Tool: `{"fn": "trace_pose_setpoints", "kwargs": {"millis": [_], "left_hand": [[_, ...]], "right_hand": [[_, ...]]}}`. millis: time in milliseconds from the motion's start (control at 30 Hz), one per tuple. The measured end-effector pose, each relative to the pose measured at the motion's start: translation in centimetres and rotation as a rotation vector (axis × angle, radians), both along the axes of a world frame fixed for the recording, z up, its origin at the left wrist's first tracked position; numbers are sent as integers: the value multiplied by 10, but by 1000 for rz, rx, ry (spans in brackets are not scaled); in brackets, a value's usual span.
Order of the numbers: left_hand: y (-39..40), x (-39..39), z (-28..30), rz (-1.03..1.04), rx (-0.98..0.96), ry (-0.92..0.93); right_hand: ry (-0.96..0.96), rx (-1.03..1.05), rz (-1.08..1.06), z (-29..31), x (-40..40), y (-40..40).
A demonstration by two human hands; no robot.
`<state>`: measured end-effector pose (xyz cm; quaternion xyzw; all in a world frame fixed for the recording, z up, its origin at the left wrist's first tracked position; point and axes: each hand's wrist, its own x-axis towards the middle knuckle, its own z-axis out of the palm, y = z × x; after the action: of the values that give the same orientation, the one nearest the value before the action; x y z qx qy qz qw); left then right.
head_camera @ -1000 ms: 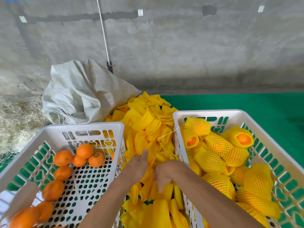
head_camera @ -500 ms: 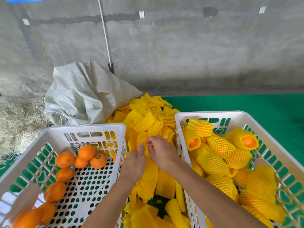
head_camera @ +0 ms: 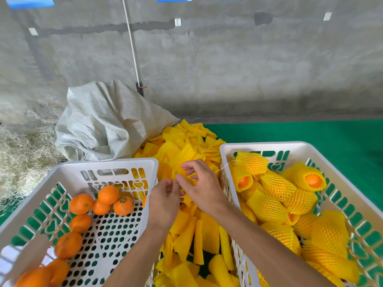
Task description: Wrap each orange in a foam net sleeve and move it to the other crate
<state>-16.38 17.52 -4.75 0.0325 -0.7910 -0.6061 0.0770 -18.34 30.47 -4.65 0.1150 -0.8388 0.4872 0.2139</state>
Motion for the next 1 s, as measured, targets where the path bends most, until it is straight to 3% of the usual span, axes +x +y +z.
{"fn": "trace_pose_setpoints", "kwargs": {"millis": [133, 500, 600, 700, 800, 867, 933, 1000], "left_hand": [[-1, 2, 6, 45, 76, 89], [-15, 14, 24, 81, 143, 292], [-43, 8, 28, 134, 61, 343], [-88, 1, 20, 223, -51, 259], [-139, -2, -1, 301, -263, 160], [-171, -5, -25, 293, -584, 27], [-197, -5, -48, 240, -934, -249], [-219, 5, -73, 177, -1157, -480]], "right_hand": [[-161, 29, 35, -3, -1, 3], [-106, 373, -116, -10, -8, 17], [-123, 399, -118, -13, -11, 18], [-136, 395, -103, -15, -12, 16], [-162, 372, -78, -14, -10, 14], [-171, 359, -63, -14, -9, 14], [-178, 355, -54, -14, -9, 14], [-186, 350, -42, -14, -9, 15]]}}
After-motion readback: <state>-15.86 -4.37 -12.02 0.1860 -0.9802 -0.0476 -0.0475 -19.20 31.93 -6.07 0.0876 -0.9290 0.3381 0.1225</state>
